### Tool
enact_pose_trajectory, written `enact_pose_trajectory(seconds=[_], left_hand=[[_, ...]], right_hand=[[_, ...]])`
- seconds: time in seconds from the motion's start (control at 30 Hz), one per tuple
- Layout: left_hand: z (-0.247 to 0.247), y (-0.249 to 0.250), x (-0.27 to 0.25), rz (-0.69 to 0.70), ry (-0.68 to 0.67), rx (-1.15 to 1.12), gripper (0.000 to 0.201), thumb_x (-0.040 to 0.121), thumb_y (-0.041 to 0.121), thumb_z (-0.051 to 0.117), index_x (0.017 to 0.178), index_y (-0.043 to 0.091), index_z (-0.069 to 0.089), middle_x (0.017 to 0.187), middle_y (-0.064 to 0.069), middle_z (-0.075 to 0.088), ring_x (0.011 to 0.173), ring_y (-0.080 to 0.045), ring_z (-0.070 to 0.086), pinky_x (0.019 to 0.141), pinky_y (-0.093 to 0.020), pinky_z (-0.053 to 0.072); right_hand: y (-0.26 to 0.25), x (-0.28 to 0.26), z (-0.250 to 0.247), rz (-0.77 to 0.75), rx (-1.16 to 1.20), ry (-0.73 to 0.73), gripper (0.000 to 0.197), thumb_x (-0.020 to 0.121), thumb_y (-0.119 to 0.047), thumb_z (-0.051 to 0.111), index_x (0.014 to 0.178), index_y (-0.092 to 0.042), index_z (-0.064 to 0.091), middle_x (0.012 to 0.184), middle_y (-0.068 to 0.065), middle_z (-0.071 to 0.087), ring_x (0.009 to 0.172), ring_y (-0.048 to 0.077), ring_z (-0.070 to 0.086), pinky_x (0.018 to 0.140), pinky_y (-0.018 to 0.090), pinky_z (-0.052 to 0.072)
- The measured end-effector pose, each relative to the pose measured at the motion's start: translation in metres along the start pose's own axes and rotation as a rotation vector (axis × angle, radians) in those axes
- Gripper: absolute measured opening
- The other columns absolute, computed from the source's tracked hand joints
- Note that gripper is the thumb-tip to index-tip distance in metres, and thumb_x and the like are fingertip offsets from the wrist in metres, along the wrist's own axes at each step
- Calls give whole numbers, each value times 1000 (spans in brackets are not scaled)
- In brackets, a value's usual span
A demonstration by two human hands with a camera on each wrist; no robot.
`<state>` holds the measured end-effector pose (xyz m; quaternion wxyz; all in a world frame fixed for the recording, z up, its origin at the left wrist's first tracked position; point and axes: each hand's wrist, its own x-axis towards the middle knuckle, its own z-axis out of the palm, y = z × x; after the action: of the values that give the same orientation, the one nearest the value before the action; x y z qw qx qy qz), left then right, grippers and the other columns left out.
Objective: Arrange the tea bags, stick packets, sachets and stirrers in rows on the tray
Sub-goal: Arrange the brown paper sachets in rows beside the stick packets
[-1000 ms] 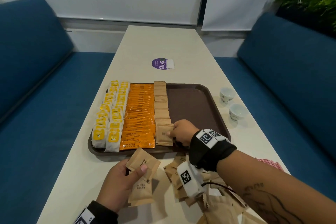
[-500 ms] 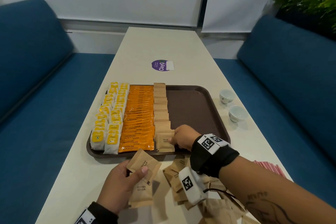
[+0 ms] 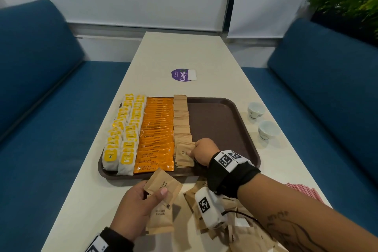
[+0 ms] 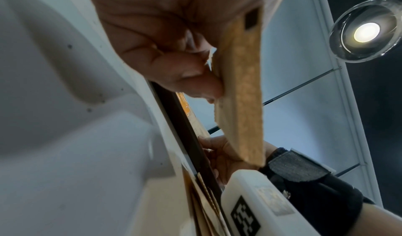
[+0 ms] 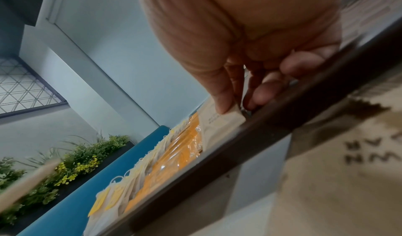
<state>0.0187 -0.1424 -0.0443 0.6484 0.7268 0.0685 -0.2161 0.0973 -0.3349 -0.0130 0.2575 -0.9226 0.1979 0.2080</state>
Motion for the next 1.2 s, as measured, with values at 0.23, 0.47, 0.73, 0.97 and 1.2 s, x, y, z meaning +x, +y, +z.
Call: enact_pose_trajectory(seconds=[0.23,0.47,0.73,0.97,1.2], left_hand=[[-3,2,0,6,20,-3,19,79,17,68,96,12,66,86,-10,74,85,-33,68,83,-54,52],[-1,2,-1,-4,26,7,13,81,13,67,93,11,66,85,-9,74,81,-30,68,72,-42,52],[-2,1,0,-1,16,12,13,81,15,67,93,13,66,87,-9,74,83,-30,68,76,-45,53],[-4,-2,2,-15,23,18,19,80,19,68,99,15,66,93,-9,73,89,-32,67,87,-55,50],[-3,1,2,-13,19,20,14,81,17,67,95,15,65,90,-9,73,85,-30,68,81,-48,53]], right_hand=[[6,-11,-15,-44,148,-66,34,94,-25,56,119,-2,58,119,11,62,111,25,58,99,38,47],[9,-14,-16,16,-11,-158,38,93,-29,58,123,-6,55,109,6,60,98,19,56,92,30,46],[6,0,-3,19,37,-32,44,77,-24,76,113,-7,59,113,7,64,105,22,61,93,34,50],[-1,8,-1,86,-83,-55,35,86,-34,67,106,-7,60,98,5,61,89,17,58,85,28,48],[-3,11,-5,97,-51,-60,27,89,-33,63,98,-8,60,93,4,60,84,16,58,86,28,49]])
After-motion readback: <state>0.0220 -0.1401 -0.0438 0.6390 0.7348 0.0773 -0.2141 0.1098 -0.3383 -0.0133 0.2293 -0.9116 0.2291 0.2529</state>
